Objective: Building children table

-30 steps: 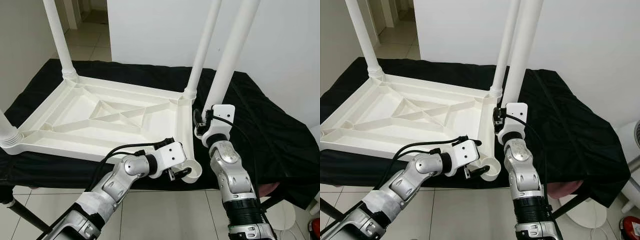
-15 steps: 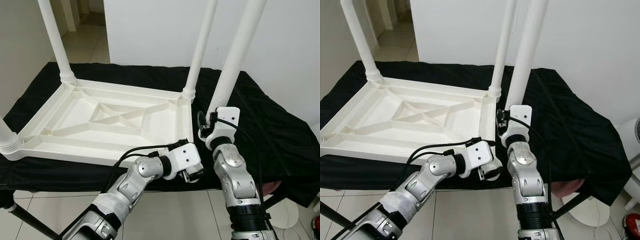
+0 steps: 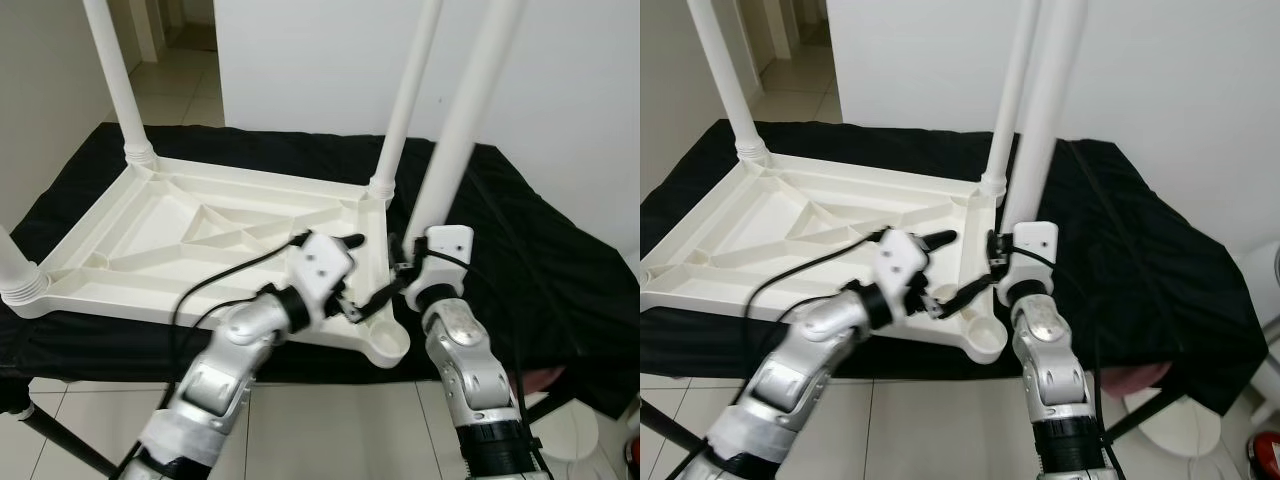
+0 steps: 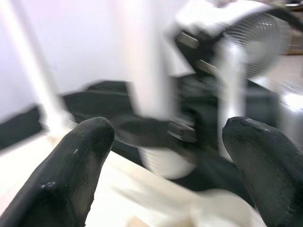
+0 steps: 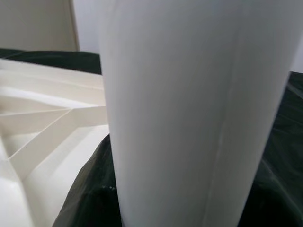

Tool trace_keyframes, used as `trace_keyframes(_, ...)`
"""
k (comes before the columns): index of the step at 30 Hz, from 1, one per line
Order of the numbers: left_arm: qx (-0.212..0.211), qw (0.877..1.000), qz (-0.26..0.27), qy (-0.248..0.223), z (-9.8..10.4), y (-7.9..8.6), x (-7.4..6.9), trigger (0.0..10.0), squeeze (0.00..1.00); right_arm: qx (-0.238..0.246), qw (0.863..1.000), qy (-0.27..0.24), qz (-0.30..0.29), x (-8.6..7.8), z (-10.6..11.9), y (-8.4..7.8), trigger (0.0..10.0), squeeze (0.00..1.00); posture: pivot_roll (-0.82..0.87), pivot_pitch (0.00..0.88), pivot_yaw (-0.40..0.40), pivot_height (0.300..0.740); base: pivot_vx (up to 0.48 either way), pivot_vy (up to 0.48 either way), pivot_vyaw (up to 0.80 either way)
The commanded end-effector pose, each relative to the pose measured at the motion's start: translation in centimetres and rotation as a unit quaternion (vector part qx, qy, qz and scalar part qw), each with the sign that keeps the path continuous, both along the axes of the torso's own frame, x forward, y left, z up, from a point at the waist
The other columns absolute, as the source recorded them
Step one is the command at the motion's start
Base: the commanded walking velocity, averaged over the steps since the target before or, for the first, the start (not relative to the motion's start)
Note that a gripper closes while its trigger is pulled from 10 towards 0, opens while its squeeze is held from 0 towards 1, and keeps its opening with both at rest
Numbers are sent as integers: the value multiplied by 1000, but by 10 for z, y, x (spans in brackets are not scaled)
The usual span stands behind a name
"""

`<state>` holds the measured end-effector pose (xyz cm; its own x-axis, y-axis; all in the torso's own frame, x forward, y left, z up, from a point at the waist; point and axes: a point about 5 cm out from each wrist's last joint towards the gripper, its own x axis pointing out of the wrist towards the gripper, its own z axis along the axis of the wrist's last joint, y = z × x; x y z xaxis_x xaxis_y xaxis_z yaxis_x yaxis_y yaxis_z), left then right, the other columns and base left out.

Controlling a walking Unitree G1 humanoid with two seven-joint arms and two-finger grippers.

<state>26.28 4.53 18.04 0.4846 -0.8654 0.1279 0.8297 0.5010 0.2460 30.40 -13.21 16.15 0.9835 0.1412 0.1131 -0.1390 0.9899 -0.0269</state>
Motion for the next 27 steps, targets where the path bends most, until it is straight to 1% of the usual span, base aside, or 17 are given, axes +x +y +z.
trace_keyframes(1,31,998,-49,6,-6,-1,-10,10000,0,-4,1000,-7,14,-3,-1,-1,10000,0,2,0,-103,740,0,0,0)
trace_keyframes(2,52,997,-55,6,-11,2,-13,10000,0,-4,1000,-6,25,-5,-4,-1,10000,0,6,0,-108,740,0,0,0)
trace_keyframes(3,52,997,-55,6,-11,2,-13,10000,0,-4,1000,-6,25,-5,-4,-1,10000,0,6,0,-108,740,0,0,0)
trace_keyframes(4,68,996,-60,15,-16,5,-15,10000,0,-1,999,-6,37,-7,-6,0,10000,0,10,0,-112,740,0,0,0)
trace_keyframes(6,68,996,-60,15,-16,5,-15,10000,0,-1,999,-6,37,-7,-6,0,10000,0,10,0,-112,740,0,0,0)
trace_keyframes(7,81,995,-57,17,-20,7,-15,10000,0,3,999,-7,48,-11,-8,1,10000,0,14,0,-118,740,0,0,0)
trace_keyframes(8,81,995,-49,25,-23,8,-16,10000,0,10,998,-8,60,-16,-11,2,10000,0,15,0,-121,740,0,0,0)
trace_keyframes(9,81,995,-49,25,-23,8,-16,10000,0,10,998,-8,60,-16,-11,2,10000,0,15,0,-121,740,0,0,0)
trace_keyframes(10,81,995,-43,31,-25,9,-18,10000,0,17,997,-8,69,-21,-14,3,10000,0,15,0,-121,740,0,0,0)
trace_keyframes(12,81,995,-43,31,-25,9,-18,10000,0,17,997,-8,69,-21,-14,3,10000,0,15,0,-121,740,0,0,0)
trace_keyframes(13,83,996,-31,33,-26,11,-20,10000,0,22,997,-8,74,-25,-17,2,10000,0,16,0,-122,740,0,0,0)
trace_keyframes(14,83,996,-31,33,-26,11,-20,10000,0,22,997,-8,74,-25,-17,2,10000,0,16,0,-122,740,0,0,0)
trace_keyframes(15,84,996,-17,35,-27,15,-21,10000,0,32,996,-9,80,-32,-20,2,10000,0,17,0,-123,740,0,0,0)
trace_keyframes(17,84,996,-17,35,-27,15,-21,10000,0,32,996,-9,80,-32,-20,2,10000,0,17,0,-123,740,0,0,0)
trace_keyframes(19,103,994,0,40,-31,22,-22,10000,0,56,994,-10,96,-47,-25,0,10000,0,16,0,-120,740,0,0,0)
trace_keyframes(23,111,993,8,42,-33,24,-21,10000,0,56,993,-5,102,-52,-29,0,10000,0,11,0,-113,740,0,0,0)
trace_keyframes(27,112,993,11,44,-33,24,-20,10000,0,54,993,-2,102,-53,-31,0,10000,0,11,0,-113,740,0,0,0)
